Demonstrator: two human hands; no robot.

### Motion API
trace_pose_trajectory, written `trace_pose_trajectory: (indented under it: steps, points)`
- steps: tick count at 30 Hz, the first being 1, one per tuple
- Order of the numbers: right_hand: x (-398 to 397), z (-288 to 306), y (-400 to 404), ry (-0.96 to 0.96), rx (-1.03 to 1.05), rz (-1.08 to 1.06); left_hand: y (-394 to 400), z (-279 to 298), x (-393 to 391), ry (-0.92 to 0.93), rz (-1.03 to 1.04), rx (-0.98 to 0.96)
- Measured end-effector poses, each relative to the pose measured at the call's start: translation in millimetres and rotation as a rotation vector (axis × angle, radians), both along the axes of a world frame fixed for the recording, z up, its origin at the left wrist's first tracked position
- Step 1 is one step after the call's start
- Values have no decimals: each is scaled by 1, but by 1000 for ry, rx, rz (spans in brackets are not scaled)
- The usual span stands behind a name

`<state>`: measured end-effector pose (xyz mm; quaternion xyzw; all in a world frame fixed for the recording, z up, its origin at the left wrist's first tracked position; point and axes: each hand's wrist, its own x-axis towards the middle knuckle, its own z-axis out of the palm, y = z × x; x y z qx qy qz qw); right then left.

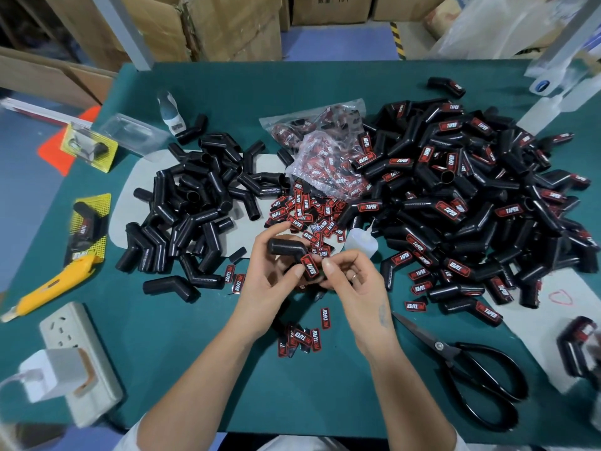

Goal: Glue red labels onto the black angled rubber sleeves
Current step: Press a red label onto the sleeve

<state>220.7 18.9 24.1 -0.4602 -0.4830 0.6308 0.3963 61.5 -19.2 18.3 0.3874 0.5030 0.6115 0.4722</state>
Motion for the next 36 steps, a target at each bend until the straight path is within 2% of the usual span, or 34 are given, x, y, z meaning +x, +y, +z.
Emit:
trace_pose_trajectory:
  steps: [5,15,19,23,36]
  points:
    - [-1,-3,-2,-21,-10,-13,2,0,-2,-142,34,20]
    - [-8,-7,-6,-8,-51,34,0,-2,0,-139,121,32]
    - [-9,-4,-6,56,-76,19,-1,-2,0,-74,160,6]
    - [-10,-4,-6,98,-81,-20,-2,-1,3,-41,110,-19]
    - [-8,-9,-4,58,7,-58,-2,-5,4,93,134,-56]
